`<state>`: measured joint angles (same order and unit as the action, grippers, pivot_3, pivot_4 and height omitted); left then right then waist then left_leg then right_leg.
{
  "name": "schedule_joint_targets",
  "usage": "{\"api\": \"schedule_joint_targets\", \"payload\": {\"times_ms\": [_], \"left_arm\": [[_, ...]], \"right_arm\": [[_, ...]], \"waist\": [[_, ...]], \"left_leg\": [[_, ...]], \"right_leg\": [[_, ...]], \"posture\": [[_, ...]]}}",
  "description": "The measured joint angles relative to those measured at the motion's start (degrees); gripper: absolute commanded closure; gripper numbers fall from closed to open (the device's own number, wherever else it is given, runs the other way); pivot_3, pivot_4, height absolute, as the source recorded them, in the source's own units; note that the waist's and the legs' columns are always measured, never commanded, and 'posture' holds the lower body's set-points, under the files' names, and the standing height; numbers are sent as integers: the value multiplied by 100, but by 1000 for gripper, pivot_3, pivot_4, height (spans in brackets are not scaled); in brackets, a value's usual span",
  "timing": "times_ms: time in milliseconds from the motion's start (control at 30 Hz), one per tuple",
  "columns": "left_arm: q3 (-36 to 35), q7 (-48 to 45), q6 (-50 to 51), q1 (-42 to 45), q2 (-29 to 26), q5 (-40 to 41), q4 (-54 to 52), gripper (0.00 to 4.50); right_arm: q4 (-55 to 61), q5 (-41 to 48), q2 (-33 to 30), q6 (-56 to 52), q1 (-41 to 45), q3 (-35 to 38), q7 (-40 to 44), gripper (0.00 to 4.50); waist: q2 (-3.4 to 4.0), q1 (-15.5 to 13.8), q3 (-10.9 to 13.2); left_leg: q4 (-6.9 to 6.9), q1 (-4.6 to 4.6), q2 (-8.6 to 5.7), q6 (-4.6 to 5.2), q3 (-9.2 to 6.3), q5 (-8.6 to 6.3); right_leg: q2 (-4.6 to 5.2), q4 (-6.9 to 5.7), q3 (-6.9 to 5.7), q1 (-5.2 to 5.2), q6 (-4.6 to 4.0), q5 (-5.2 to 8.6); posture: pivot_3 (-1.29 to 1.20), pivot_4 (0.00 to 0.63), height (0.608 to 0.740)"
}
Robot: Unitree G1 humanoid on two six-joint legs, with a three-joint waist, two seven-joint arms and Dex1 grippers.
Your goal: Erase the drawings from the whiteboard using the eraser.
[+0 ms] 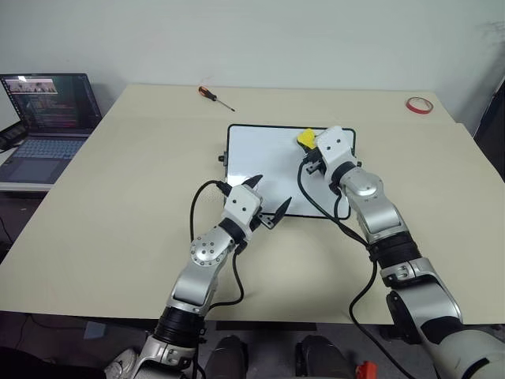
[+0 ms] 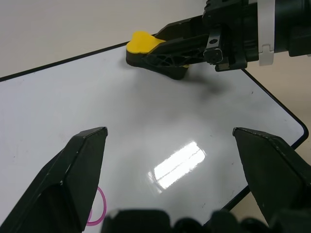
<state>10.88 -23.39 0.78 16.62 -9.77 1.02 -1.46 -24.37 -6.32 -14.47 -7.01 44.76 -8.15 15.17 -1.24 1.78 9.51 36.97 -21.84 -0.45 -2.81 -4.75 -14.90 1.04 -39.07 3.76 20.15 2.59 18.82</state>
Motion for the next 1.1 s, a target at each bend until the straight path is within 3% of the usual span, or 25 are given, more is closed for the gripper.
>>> {"api": "schedule_joint_targets", "payload": {"times_ms": [600,1100], "left_arm": [[5,0,11,-79,42,1,-5,0],[1,-37,16,-107,27,12,-28,0]], "right_arm": [[83,-148,4,-212,-41,0,-167,3408],[1375,-62,-118,-662,-1008,-237,1022,3408]], "waist": [[-2,-26,-1],[0,20,-2]], "left_leg": [[2,1,-3,1,-7,1],[-5,0,0,1,-2,0]], "right_leg": [[1,3,-4,-8,1,0],[0,7,0,-2,2,0]], "posture": [[0,150,740],[0,150,740]]}}
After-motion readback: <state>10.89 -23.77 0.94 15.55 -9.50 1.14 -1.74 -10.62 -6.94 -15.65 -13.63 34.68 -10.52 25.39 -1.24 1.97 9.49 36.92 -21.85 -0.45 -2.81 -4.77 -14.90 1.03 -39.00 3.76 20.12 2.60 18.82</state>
